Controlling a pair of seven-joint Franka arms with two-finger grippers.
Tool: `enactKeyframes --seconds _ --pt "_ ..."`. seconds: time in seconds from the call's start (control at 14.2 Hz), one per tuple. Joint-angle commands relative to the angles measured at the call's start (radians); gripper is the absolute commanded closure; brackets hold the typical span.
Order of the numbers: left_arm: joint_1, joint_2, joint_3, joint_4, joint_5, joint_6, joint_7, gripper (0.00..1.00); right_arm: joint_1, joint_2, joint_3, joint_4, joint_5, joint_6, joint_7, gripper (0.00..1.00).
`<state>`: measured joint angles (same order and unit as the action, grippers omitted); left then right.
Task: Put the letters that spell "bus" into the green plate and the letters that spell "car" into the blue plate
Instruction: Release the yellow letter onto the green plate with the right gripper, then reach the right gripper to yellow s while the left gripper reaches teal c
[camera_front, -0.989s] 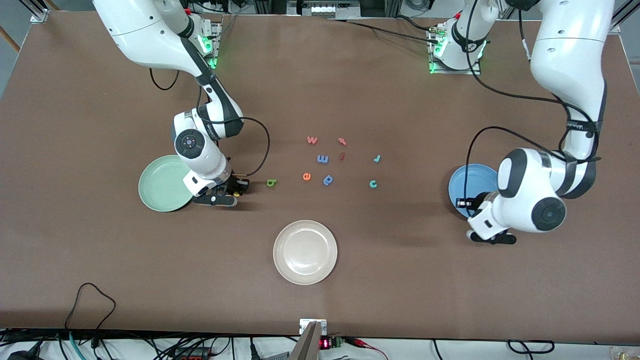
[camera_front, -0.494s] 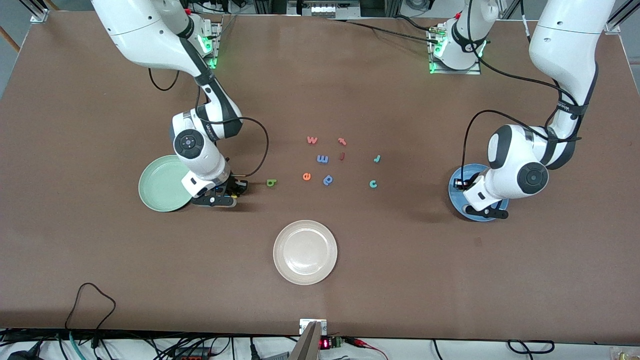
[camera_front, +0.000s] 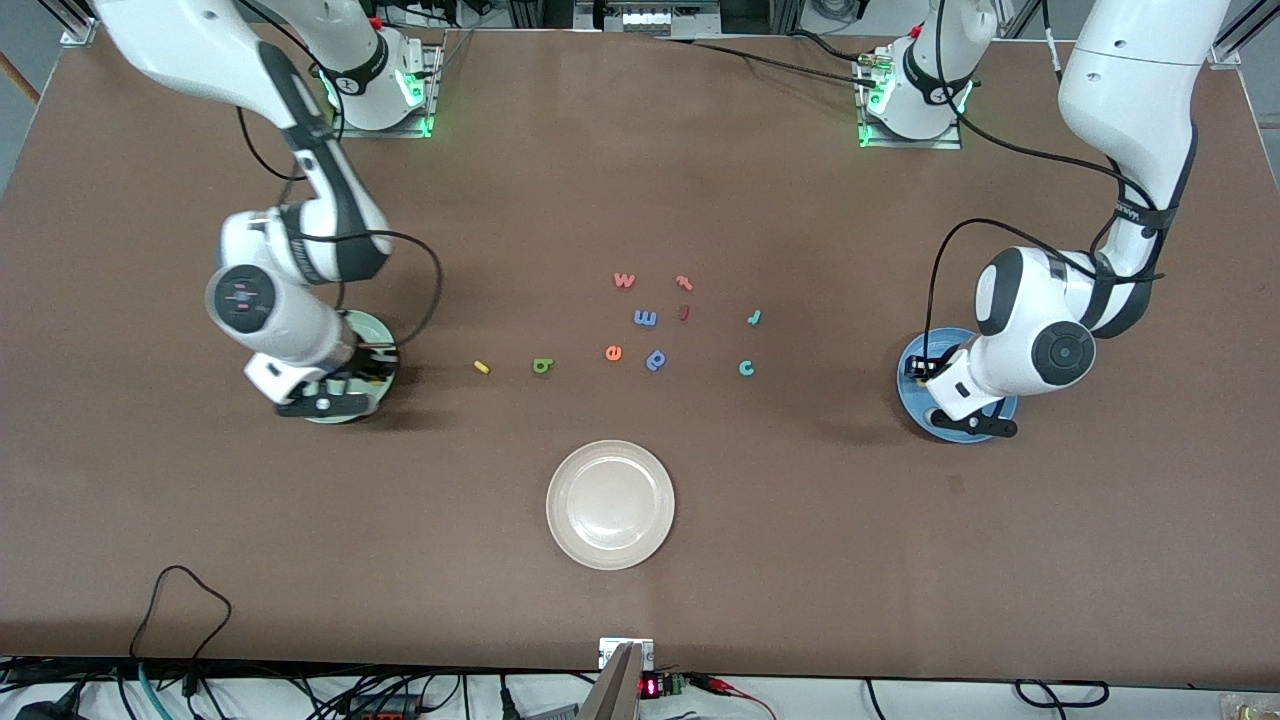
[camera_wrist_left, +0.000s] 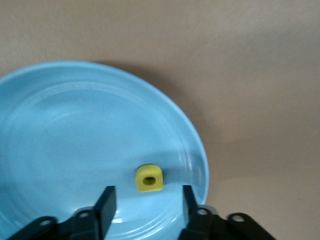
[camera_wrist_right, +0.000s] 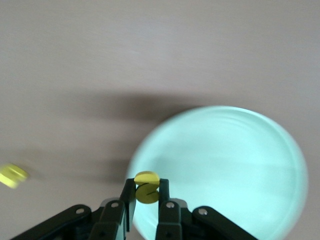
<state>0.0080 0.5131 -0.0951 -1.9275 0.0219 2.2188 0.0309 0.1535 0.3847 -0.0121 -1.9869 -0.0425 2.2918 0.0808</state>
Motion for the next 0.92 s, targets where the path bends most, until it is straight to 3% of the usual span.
enactKeyframes --seconds 0.0,0.14,0.21,0.28,0.35,0.49,0.85 --pt "-0.042 -0.030 -0.014 0.079 0.020 -0.129 -0.002 0.07 -0.078 -0.044 0.017 -0.090 -0.014 0.001 -0.091 0.87" --pt "-0.097 -0.019 -0.035 0.119 0.003 -0.145 -0.052 0.13 -0.106 -0.035 0.017 -0.108 -0.019 0.014 -0.108 0.68" --pt "-0.136 -0.016 -0.044 0.134 0.003 -0.142 -0.090 0.15 -0.103 -0.032 0.017 -0.109 -0.020 0.014 -0.108 0.38" --pt "-0.175 0.007 -0.046 0.157 0.001 -0.137 -0.126 0.20 -0.101 -0.029 0.017 -0.107 -0.020 0.015 -0.108 0.15" --pt "-0.216 0.028 -0.048 0.180 0.001 -0.137 -0.162 0.25 -0.097 -0.029 0.018 -0.106 -0.020 0.015 -0.108 0.00" --pt "-0.269 0.068 -0.048 0.192 0.001 -0.128 -0.230 0.34 -0.078 -0.035 0.023 -0.101 -0.022 0.014 -0.101 0.00" --pt "-0.382 0.162 -0.048 0.291 0.006 -0.117 -0.350 0.37 0.075 -0.020 0.057 -0.076 -0.019 0.070 -0.010 0.02"
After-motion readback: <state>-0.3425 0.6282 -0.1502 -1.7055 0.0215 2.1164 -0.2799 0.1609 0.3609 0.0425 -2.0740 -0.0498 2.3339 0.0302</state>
